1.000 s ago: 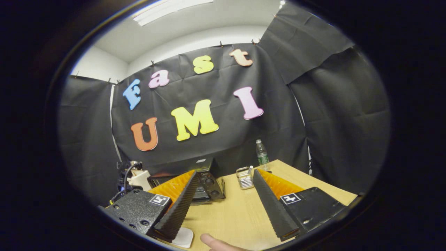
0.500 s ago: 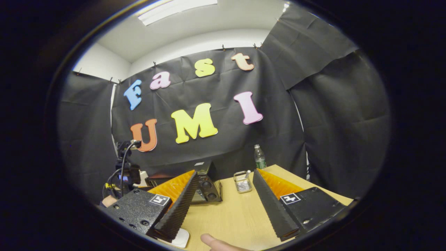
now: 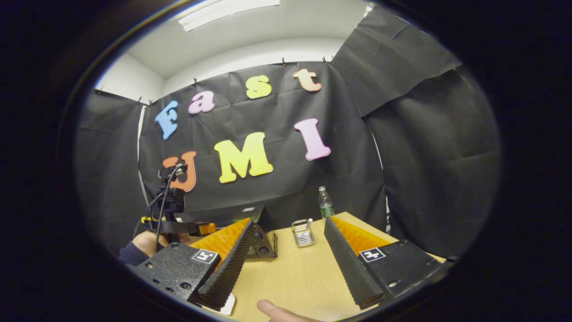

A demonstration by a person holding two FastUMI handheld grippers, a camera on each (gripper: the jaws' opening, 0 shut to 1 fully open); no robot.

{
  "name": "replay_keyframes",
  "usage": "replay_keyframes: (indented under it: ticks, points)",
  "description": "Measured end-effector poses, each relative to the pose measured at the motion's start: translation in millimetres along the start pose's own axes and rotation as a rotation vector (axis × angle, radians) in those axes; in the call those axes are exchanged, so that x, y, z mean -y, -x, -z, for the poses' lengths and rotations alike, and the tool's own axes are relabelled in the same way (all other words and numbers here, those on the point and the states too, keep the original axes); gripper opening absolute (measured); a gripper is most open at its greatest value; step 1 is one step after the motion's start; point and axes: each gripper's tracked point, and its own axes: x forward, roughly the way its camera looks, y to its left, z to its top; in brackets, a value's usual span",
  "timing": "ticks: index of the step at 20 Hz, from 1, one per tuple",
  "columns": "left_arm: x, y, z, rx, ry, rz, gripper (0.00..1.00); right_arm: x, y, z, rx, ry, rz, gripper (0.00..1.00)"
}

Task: Open the electric oven with the left hand, put the food in, and close the electric oven.

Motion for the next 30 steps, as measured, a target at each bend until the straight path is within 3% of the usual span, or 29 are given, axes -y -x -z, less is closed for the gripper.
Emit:
replay_keyframes:
  ticks: [11,19,21,29,30]
  points:
    - [-2.4,122.7,-27.6,0.136,-0.052,0.020,0.97,-28.3,47.4,-24.5,0.034,0.038,-0.021,0.97]
    - [-35.7,219.5,-24.8,0.206,-0.027,-0.044,0.97,-62.4,56.9,-35.4,0.004,0.090,-0.085,1.00]
    - [-40.9,245.0,-22.8,0.228,-0.012,-0.046,0.97,-67.0,57.4,-34.5,-0.007,0.110,-0.091,0.96]
    - [-50.4,322.5,12.3,0.308,-0.001,-0.059,0.97,-77.1,99.4,-16.9,-0.031,0.150,-0.075,0.96]
    - [-49.3,329.7,16.7,0.312,0.009,-0.057,0.97,-78.5,103.2,-13.9,-0.033,0.160,-0.073,1.00]
